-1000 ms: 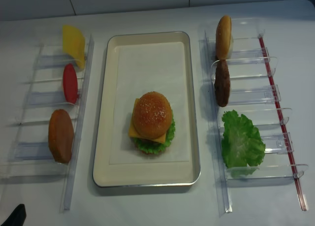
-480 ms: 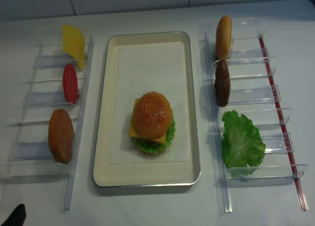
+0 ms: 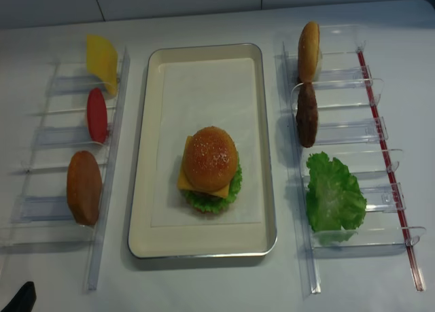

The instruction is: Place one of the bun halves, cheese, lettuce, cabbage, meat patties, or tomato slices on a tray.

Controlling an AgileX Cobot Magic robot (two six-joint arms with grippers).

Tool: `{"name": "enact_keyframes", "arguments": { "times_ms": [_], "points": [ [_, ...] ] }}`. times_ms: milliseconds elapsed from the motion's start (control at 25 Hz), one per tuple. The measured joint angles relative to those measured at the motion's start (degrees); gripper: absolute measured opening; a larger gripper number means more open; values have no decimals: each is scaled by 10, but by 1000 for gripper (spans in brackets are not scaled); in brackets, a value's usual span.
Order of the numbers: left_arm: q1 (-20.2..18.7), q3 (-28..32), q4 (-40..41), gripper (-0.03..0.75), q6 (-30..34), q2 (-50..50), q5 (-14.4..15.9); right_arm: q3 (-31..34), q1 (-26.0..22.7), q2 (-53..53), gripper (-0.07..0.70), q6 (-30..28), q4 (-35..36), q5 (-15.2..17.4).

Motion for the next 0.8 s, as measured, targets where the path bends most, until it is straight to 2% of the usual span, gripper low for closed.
{"name": "enact_keyframes", "arguments": {
  "times_ms": [800],
  "points": [
    [0,0,0,433,0,0,0,0,0,0,325,3,0,0]
  ]
}}
